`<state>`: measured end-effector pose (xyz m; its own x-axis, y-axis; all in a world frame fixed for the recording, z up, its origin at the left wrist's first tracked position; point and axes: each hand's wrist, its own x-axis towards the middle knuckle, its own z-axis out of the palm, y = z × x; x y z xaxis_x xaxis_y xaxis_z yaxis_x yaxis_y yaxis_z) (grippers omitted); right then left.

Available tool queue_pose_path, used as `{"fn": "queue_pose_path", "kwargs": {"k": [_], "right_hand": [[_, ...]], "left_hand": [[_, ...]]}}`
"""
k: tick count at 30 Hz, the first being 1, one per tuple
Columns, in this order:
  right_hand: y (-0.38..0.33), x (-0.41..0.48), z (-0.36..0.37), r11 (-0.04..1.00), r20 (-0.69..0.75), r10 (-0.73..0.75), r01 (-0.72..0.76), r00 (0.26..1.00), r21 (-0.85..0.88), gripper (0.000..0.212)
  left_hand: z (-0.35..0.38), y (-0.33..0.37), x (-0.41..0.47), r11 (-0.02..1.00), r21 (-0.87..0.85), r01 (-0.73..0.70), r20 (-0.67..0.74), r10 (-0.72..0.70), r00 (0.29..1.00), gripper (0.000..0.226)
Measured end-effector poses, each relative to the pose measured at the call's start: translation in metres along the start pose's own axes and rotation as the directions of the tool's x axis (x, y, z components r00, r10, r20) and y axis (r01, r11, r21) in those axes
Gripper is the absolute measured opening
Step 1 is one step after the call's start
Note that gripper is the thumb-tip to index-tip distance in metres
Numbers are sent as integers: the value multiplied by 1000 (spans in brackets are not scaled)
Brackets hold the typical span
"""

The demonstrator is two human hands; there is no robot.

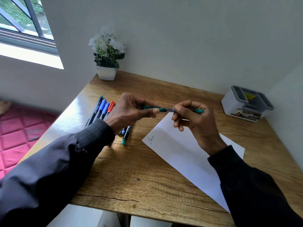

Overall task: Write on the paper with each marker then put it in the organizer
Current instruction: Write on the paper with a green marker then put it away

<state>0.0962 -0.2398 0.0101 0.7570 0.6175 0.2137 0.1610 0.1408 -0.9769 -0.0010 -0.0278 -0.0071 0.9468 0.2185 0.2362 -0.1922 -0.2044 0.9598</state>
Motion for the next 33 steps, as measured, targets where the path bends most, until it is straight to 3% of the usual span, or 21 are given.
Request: {"fn": "queue_pose_path", "kwargs": {"k": [5, 12, 17, 20, 24, 28, 33], "right_hand": [[3, -3, -2, 980, 1, -89, 88, 996, -176, 17], [11, -5, 0, 973, -12, -112, 107, 994, -206, 10], [17, -8, -1, 973, 0, -78, 76, 997, -217, 13], [12, -6, -11, 935, 9, -45, 46, 999, -353, 12], [5, -4, -19, 791, 17, -50, 50, 999, -610, 10], [3, -5, -16, 757, 4, -92, 73, 996, -649, 19], [-5, 2, -21, 791, 27, -81, 80, 996, -606, 26]], "left_hand": [[4, 5, -3, 1000, 25, -5, -30, 5, 1000, 21], [15, 10, -9, 999, 54, 1, -101, 5, 995, 17], [20, 14, -11, 981, 193, -7, -116, 30, 993, 15], [18, 17, -8, 995, 72, 69, -130, -59, 990, 18], [17, 20, -4, 985, -90, 147, -127, -158, 979, 23], [26, 27, 3, 980, -122, 158, -106, -171, 980, 25], [39, 35, 21, 955, -261, 139, -57, -159, 986, 37]]}}
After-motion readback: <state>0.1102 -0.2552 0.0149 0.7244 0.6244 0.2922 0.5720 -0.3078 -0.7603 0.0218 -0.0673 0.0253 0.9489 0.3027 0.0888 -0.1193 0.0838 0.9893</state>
